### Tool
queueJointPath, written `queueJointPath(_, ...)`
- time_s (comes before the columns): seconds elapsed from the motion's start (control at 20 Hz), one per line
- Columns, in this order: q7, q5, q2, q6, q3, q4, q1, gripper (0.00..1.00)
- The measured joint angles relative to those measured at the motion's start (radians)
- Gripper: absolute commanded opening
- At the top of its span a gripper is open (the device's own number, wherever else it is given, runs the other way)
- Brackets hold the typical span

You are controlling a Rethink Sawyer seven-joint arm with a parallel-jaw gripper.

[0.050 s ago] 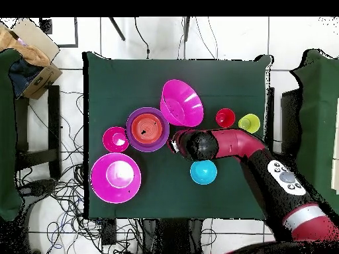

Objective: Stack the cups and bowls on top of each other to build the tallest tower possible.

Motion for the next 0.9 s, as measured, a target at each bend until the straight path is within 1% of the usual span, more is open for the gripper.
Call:
queueJointPath(0.05, 0.000, 0.005, -0.014, 0.009, 0.001, 0.008, -0.003, 1.00)
queueJointPath(0.15, 0.000, 0.033, -0.077, 0.063, 0.007, 0.037, -0.017, 1.00)
queueJointPath(0.3, 0.000, 0.047, -0.125, 0.115, 0.007, 0.048, -0.020, 1.00)
queueJointPath(0.35, 0.000, 0.051, -0.157, 0.155, 0.007, 0.049, -0.016, 1.00)
queueJointPath(0.65, 0.000, 0.054, -0.220, 0.231, 0.008, 0.049, 0.006, 1.00)
queueJointPath(0.9, 0.000, 0.065, -0.256, 0.233, 0.020, 0.054, 0.012, 1.00)
